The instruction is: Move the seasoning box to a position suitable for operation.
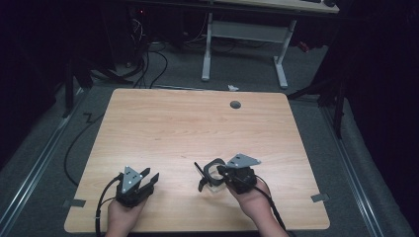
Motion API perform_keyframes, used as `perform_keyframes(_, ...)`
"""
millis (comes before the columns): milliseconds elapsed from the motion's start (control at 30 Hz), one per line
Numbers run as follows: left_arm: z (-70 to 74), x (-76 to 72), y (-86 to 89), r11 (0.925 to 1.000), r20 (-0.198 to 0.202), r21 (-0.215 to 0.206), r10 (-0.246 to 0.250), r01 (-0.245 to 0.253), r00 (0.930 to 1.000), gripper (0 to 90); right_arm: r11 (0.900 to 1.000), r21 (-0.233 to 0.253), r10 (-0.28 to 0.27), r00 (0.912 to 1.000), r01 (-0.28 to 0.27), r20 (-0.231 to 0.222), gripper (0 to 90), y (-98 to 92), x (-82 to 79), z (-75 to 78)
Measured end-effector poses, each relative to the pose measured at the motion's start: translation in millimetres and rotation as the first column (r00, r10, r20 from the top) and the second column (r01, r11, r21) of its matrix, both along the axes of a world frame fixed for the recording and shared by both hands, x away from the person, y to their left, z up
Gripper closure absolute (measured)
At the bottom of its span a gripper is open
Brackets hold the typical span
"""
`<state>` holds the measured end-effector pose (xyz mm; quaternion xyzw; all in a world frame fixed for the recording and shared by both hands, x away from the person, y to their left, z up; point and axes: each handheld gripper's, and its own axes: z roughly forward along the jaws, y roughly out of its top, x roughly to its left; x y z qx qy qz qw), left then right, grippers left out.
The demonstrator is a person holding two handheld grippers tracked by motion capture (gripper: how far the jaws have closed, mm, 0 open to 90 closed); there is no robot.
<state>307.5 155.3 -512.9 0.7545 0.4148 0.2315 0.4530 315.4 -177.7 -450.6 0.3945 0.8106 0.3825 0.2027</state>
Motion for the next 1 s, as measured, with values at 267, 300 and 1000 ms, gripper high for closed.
perform_keyframes(267, -6.9, -29.2, -52.3, 0.9902, -0.081, -0.043, -0.136, 0.133, 0.9874, 79.6, 0.99, 0.039, -0.132, 0.9912, 0.132, 0.01, 90.0, -58.2, 3.3, -25.4)
perform_keyframes(300, -6.8, -38.6, -74.9, 0.9822, -0.091, -0.059, -0.183, 0.178, 0.9789, 84.5, 0.99, 0.035, -0.136, 0.9906, 0.137, -0.005, 90.0, -61.4, 10.8, -36.0)
perform_keyframes(1000, -4.3, 33.2, -110.2, 0.9982, -0.142, -0.026, -0.057, 0.054, 0.9882, 90.0, 0.993, 0.055, -0.105, 0.9945, 0.104, 0.008, 90.0, -60.6, 1.5, -42.0)
